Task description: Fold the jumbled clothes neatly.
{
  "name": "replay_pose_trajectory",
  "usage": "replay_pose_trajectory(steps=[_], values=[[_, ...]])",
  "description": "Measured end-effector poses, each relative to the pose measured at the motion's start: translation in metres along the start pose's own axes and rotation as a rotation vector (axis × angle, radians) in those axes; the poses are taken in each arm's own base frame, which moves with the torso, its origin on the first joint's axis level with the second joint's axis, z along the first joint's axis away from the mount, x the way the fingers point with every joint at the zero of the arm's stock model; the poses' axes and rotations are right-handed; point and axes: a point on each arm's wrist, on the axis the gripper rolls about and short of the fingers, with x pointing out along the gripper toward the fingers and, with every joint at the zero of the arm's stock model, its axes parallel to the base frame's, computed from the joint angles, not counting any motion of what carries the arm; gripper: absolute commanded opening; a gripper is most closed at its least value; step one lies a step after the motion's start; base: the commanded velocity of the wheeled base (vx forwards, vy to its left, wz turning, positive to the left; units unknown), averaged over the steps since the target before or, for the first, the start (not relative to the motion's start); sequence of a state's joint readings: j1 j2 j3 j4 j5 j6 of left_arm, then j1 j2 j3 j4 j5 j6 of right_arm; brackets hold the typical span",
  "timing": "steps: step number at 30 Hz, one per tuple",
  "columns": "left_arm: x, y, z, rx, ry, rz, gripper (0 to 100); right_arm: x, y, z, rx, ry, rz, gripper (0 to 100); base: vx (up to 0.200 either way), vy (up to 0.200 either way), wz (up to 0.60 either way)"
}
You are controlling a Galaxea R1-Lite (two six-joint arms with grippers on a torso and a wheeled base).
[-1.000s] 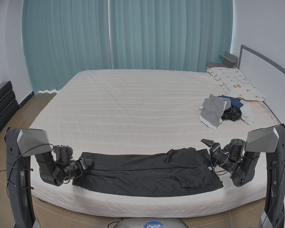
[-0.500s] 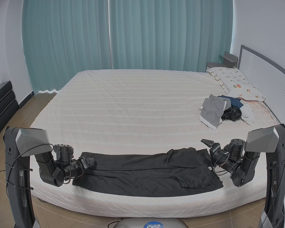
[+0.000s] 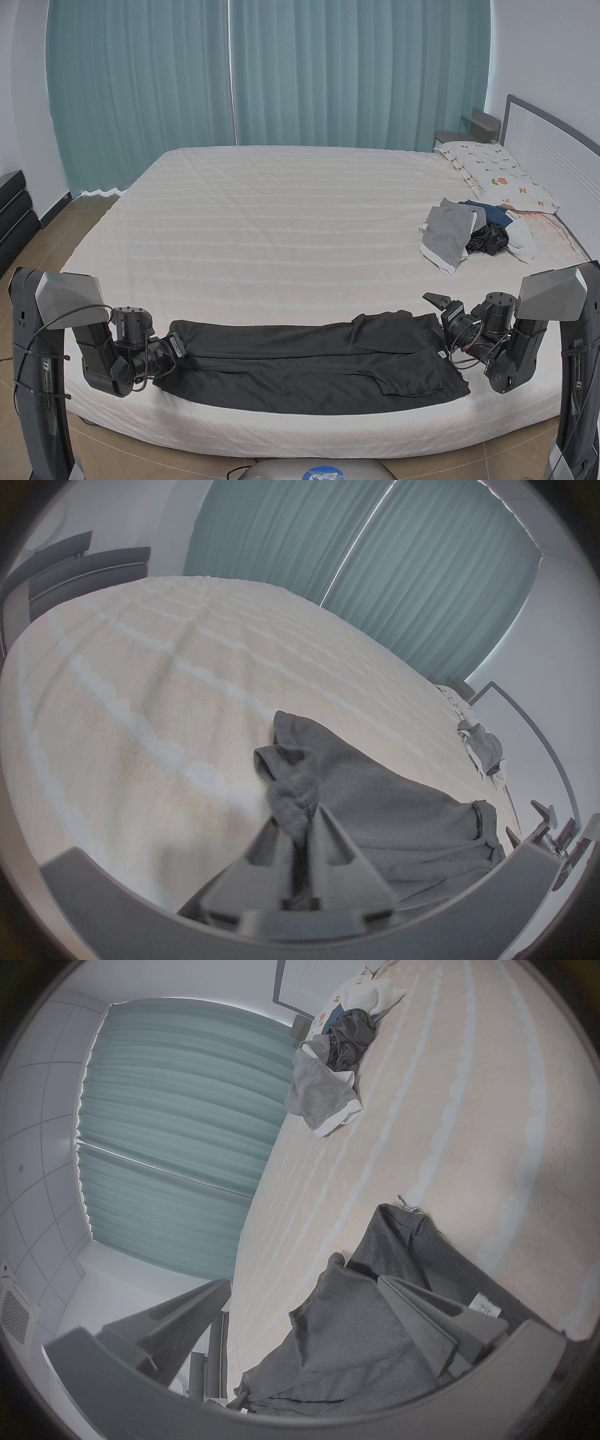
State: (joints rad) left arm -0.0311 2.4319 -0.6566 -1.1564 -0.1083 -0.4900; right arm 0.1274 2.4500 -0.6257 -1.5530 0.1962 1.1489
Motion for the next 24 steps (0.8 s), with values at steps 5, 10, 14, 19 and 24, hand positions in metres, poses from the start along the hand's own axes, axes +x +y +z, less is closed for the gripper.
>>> replay_pose_trajectory(steps=[5,10,14,19,24], values=[[-0.001,0.004,0.002,-0.012,-0.002,0.005,0,0.000,0.000,0.000,0.000,0.000,0.000,100,0.000,0.000,0.00],[-0.004,0.008,0.007,-0.024,-0.017,0.015,0,0.000,0.000,0.000,0.000,0.000,0.000,100,0.000,0.000,0.00],[-0.006,0.011,0.011,-0.031,-0.030,0.020,0,0.000,0.000,0.000,0.000,0.001,0.001,100,0.000,0.000,0.00],[-0.007,0.011,0.013,-0.033,-0.036,0.019,0,0.000,0.000,0.000,0.000,0.001,0.000,100,0.000,0.000,0.00],[-0.007,0.011,0.013,-0.034,-0.039,0.019,0,0.000,0.000,0.001,0.000,0.000,0.001,100,0.000,0.000,0.00]])
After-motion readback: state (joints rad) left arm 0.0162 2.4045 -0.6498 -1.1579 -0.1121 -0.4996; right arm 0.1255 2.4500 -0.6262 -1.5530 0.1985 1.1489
